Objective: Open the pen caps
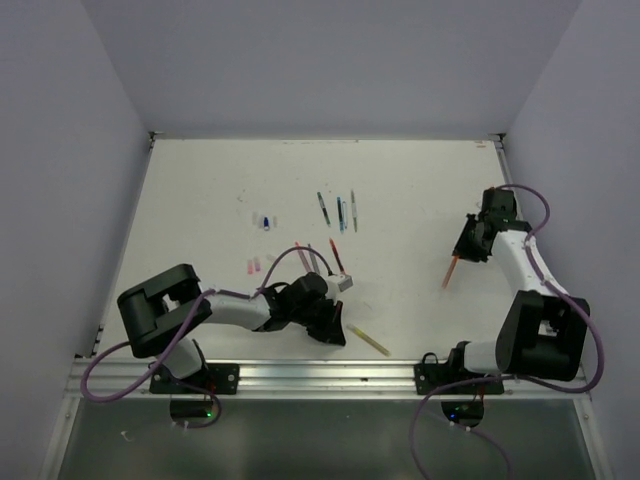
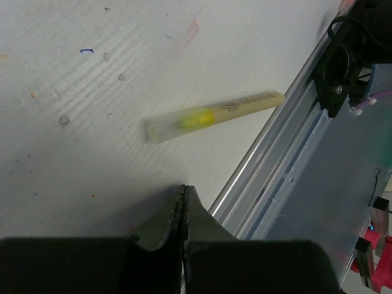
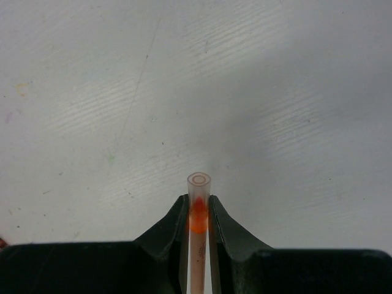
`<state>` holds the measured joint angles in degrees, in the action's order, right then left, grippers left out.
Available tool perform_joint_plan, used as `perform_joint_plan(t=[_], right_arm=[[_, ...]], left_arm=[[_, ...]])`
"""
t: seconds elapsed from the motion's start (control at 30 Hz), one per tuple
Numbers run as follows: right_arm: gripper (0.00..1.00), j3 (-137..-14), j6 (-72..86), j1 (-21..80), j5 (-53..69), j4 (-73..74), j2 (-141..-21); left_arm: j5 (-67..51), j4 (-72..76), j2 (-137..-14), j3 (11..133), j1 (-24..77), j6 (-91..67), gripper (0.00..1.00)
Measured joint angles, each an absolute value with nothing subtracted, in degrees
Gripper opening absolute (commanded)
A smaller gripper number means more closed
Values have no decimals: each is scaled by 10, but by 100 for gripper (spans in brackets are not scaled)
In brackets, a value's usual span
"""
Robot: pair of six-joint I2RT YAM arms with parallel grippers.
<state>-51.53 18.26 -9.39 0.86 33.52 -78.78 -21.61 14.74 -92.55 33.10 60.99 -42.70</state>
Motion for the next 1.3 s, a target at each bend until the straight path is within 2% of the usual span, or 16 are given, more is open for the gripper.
perform_joint_plan(t=[0.17, 0.33, 0.5, 0.7, 0.83, 0.87, 0.97, 1.2, 1.3], right_arm=[[0, -517, 184, -81, 24, 343, -763], [0, -519, 186, -5, 16, 343, -762], [0, -528, 197, 89, 15, 335, -781], [0, -535, 201, 153, 66, 310, -796], [0, -535, 199, 194, 140, 269, -824], [0, -535, 198, 205, 160, 257, -833], [0, -535, 198, 235, 226, 217, -857], [0, -532, 191, 277, 328, 142, -867], [0, -521, 192, 288, 354, 101, -867]], left_arm=[[-194, 136, -917, 332, 612, -430, 0], [-155, 96, -874, 332, 612, -431, 0], [-83, 29, -795, 332, 612, -434, 0], [14, -44, -686, 336, 596, -423, 0], [-12, -49, -669, 363, 503, -402, 12], [-19, -49, -672, 375, 479, -394, 19], [-58, -41, -689, 418, 421, -375, 26], [-183, 18, -723, 437, 314, -375, 27], [-226, 44, -752, 436, 297, -395, 27]])
